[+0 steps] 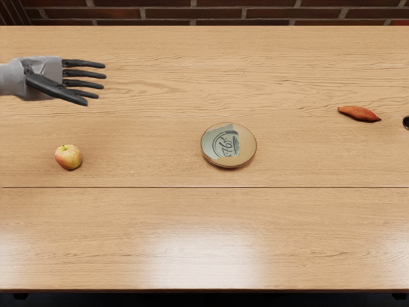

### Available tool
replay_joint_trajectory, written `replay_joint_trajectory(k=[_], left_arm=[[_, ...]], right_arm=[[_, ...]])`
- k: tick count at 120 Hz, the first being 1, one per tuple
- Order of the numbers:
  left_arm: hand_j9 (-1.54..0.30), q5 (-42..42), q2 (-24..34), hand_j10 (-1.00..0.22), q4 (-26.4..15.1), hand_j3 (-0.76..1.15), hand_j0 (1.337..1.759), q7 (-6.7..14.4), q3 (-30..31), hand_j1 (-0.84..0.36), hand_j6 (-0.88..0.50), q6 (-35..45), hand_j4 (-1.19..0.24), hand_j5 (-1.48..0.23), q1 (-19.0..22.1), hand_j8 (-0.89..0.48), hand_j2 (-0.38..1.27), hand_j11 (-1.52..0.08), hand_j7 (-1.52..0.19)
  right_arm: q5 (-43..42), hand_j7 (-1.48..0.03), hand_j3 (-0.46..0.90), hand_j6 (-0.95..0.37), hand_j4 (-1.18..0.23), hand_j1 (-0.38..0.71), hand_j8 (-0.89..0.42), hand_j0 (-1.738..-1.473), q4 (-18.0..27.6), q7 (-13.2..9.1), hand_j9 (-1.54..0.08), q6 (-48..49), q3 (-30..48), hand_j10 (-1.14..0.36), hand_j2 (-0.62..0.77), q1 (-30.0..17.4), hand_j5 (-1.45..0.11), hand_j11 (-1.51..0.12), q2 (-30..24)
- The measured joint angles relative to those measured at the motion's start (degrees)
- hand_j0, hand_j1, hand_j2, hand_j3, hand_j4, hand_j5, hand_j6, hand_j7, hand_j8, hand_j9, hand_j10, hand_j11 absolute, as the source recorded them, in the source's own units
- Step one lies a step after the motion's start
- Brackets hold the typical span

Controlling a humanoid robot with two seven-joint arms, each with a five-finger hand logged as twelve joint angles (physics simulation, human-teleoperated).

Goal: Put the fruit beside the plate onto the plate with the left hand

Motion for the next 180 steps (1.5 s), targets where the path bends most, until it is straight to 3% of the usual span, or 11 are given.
replay_joint_trajectory(k=[25,43,54,74,90,112,122,133,143,157,180], left_arm=[[-0.32,-0.1,1.1,-0.24,-1.4,0.0,1.658,1.0,0.1,0.06,-0.24,0.0,-0.24,-0.32,-0.2,-0.24,0.05,-0.32,-0.32],[-0.32,9.6,5.6,-0.24,-13.6,0.0,1.658,2.3,0.0,0.06,-0.24,0.0,-0.24,-0.32,-3.5,-0.24,0.05,-0.32,-0.32],[-0.32,17.1,8.4,-0.25,-18.9,0.0,1.658,2.9,0.0,0.05,-0.25,0.9,-0.25,-0.32,-9.3,-0.25,0.05,-0.32,-0.32],[-0.32,30.3,9.9,-0.25,-27.3,0.0,1.658,9.5,0.1,0.05,-0.25,9.5,-0.25,-0.32,-10.3,-0.25,0.05,-0.32,-0.32],[-0.32,37.4,9.6,-0.25,-31.7,0.0,1.658,15.1,0.6,0.05,-0.25,17.5,-0.25,-0.32,-10.3,-0.25,0.05,-0.32,-0.32],[-0.32,42.6,9.8,-0.25,-36.0,0.0,1.658,17.7,3.7,0.05,-0.25,25.4,-0.25,-0.32,-10.4,-0.25,0.05,-0.32,-0.32],[-0.32,45.4,9.7,-0.25,-37.9,0.0,1.658,18.0,7.8,0.05,-0.25,29.5,-0.25,-0.32,-11.0,-0.25,0.05,-0.32,-0.32],[-0.32,46.8,9.3,-0.25,-40.6,0.0,1.658,18.1,19.5,0.05,-0.25,37.0,-0.25,-0.32,-24.2,-0.25,0.05,-0.32,-0.32],[-0.32,46.9,7.3,-0.25,-42.3,0.0,1.658,18.2,31.7,0.05,-0.25,43.2,-0.25,-0.32,-31.8,-0.25,0.05,-0.32,-0.32],[-0.32,45.7,2.2,-0.25,-43.4,0.0,1.658,18.2,44.0,0.05,-0.25,47.4,-0.25,-0.32,-34.5,-0.25,0.05,-0.32,-0.32],[-0.32,44.4,-3.2,-0.25,-43.8,0.0,1.658,18.2,55.7,0.05,-0.25,55.6,-0.25,-0.32,-35.4,-0.25,0.05,-0.32,-0.32]], right_arm=[[0.0,-0.05,0.0,-0.03,-0.03,-0.31,-0.03,-1.658,0.0,-0.1,-0.05,0.0,-0.2,-0.03,-0.01,-0.3,-0.05,-0.05,0.0],[0.0,-0.05,0.0,-0.03,-0.03,-0.31,-0.03,-1.658,0.0,-0.3,-0.05,0.0,-0.2,-0.03,-0.01,-0.5,-0.05,-0.05,0.0],[0.0,-0.05,0.0,-0.03,-0.03,-0.31,-0.03,-1.658,0.0,-0.3,-0.05,0.0,-0.2,-0.03,-0.01,-0.5,-0.05,-0.05,0.0],[0.0,-0.05,0.0,-0.03,-0.03,-0.31,-0.03,-1.658,0.0,-0.3,-0.05,0.0,-0.2,-0.03,-0.01,-0.6,-0.05,-0.05,0.0],[0.0,-0.05,0.0,-0.03,-0.03,-0.31,-0.03,-1.658,0.0,-0.3,-0.05,0.0,-0.2,-0.03,-0.01,-0.6,-0.05,-0.05,0.0],[0.0,-0.05,0.0,-0.03,-0.03,-0.31,-0.03,-1.658,0.0,-0.3,-0.05,0.0,-0.2,-0.03,-0.01,-0.6,-0.05,-0.05,0.0],[0.0,-0.05,0.0,-0.03,-0.03,-0.31,-0.03,-1.658,0.0,-0.3,-0.05,0.0,-0.2,-0.03,-0.01,-0.6,-0.05,-0.05,0.0],[0.0,-0.05,0.0,-0.03,-0.03,-0.31,-0.03,-1.658,0.0,-0.3,-0.05,0.0,-0.2,-0.03,-0.01,-0.6,-0.05,-0.05,0.0],[0.0,-0.05,0.0,-0.03,-0.03,-0.31,-0.03,-1.658,0.0,-0.3,-0.05,0.0,-0.2,-0.03,-0.01,-0.6,-0.05,-0.05,0.0],[0.0,-0.05,0.0,-0.03,-0.03,-0.31,-0.03,-1.658,0.0,-0.3,-0.05,0.0,-0.2,-0.03,-0.01,-0.6,-0.05,-0.05,0.0],[0.0,-0.05,0.0,-0.03,-0.03,-0.31,-0.03,-1.658,0.0,-0.3,-0.05,0.0,-0.2,-0.03,-0.01,-0.6,-0.05,-0.05,0.0]])
